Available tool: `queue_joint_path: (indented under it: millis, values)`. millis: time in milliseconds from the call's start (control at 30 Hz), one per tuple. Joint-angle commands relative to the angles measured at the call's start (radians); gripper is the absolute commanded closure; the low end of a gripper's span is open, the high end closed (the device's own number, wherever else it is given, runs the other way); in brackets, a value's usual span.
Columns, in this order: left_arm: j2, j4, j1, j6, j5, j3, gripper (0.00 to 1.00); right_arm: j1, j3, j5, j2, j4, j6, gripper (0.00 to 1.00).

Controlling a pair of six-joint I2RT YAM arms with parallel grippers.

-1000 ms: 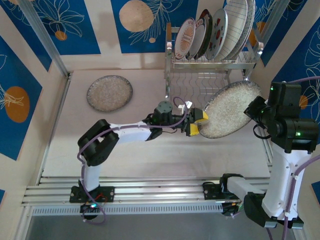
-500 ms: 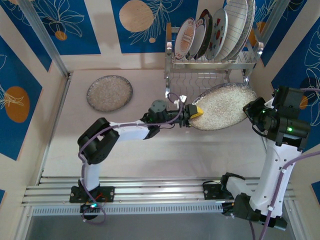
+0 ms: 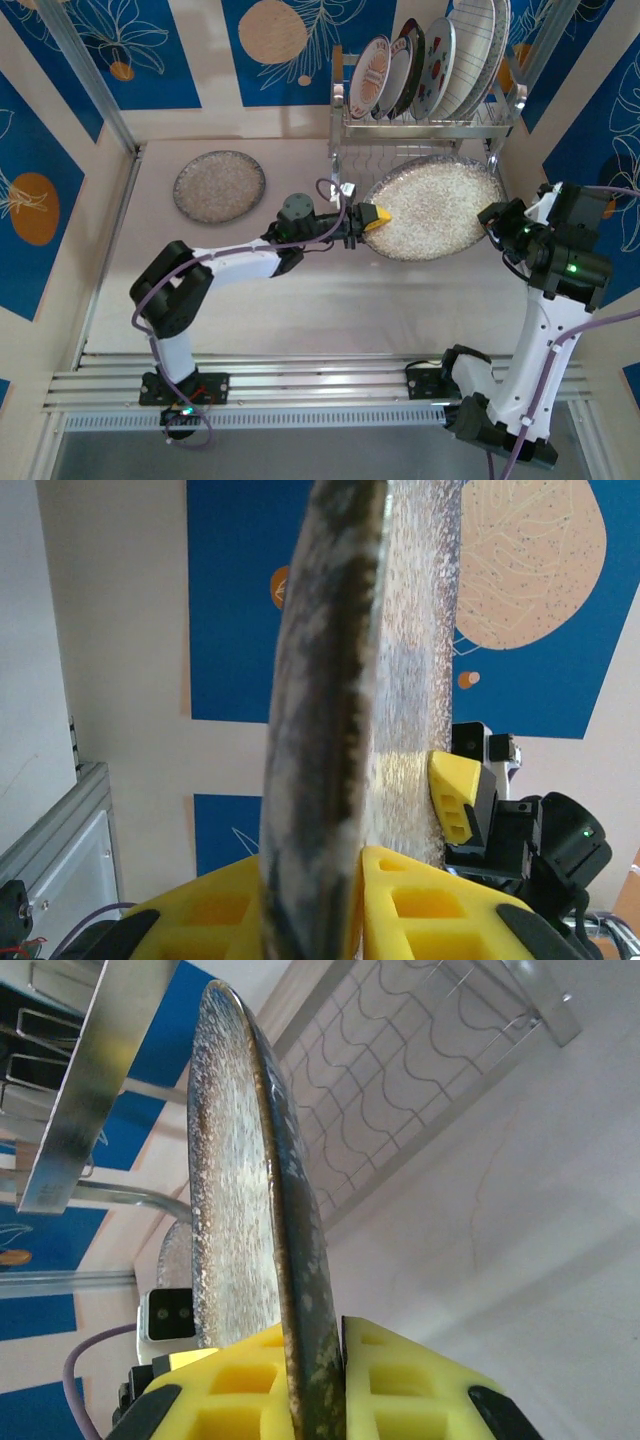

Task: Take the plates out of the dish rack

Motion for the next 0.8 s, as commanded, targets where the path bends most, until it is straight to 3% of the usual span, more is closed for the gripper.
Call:
queue_joint_path:
  millis: [0,133,367,767]
  values:
    - [-0.073,0.007,0.011,0.098,0.003,-0.025,0.94,-0.003,-0.010,-0.236,-0.029,0.086,0.095,0.98]
    - [-0.150,-0.100,0.025,0.148,0.010,-0.054,0.99,0.001,-0.035,-0.333,-0.034,0.111,0.123,0.83]
    - [-0.290,-0.310,0.061,0.251,0.020,-0.090,1.00,0.043,-0.055,-0.413,-0.037,0.090,0.116,0.70]
    - [-0.456,-0.502,0.184,0.335,0.052,-0.118,1.00,0.321,-0.046,-0.271,-0.001,0.167,0.196,0.50]
